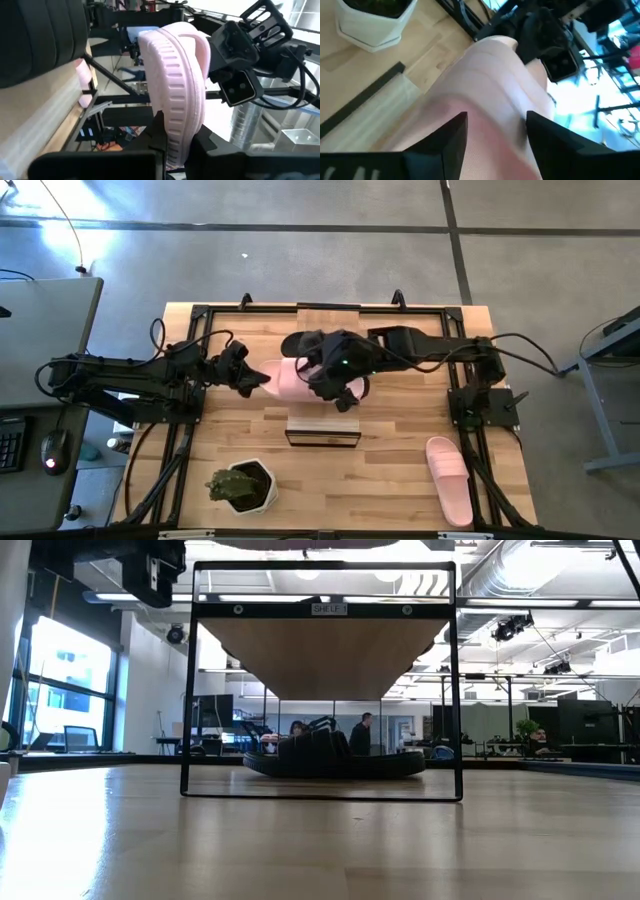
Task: Pick and place slides into the shelf
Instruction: Put the pink slipper under the shelf
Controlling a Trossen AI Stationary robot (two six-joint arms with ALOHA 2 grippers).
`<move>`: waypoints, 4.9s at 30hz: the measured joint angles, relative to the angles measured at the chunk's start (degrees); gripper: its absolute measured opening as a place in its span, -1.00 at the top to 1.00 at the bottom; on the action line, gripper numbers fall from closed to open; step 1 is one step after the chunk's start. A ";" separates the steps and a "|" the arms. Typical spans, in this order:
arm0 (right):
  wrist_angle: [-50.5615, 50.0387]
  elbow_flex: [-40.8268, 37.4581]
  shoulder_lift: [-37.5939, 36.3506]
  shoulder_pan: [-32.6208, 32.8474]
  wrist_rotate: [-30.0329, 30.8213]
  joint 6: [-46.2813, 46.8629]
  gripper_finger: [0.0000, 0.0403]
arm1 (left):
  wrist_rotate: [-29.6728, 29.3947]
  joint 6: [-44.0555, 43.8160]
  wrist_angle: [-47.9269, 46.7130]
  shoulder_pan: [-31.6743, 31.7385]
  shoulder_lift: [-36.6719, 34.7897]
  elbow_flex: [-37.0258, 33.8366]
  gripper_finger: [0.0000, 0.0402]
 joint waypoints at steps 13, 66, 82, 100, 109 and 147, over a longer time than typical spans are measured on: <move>-7.58 0.00 -8.95 3.29 10.16 12.19 0.07 | -3.97 8.72 -2.28 0.00 -6.26 4.01 0.91; -31.39 -5.19 -32.93 7.94 19.19 70.76 1.00 | -5.54 14.15 -97.71 -0.04 -16.40 23.99 0.92; 14.22 -69.43 -60.87 21.77 20.57 91.54 1.00 | -3.14 9.49 -85.91 -0.04 -18.72 13.03 0.92; 22.38 -83.80 -67.20 24.70 23.61 100.59 1.00 | 0.88 5.27 -59.92 -0.04 -9.76 0.65 0.92; 22.18 -83.80 -67.20 24.70 23.63 100.59 1.00 | 1.82 5.39 -49.06 -0.04 1.78 -1.46 0.92; 21.60 -83.80 -67.18 24.68 24.07 98.44 1.00 | 9.29 6.10 -26.18 -0.56 27.53 -1.49 0.72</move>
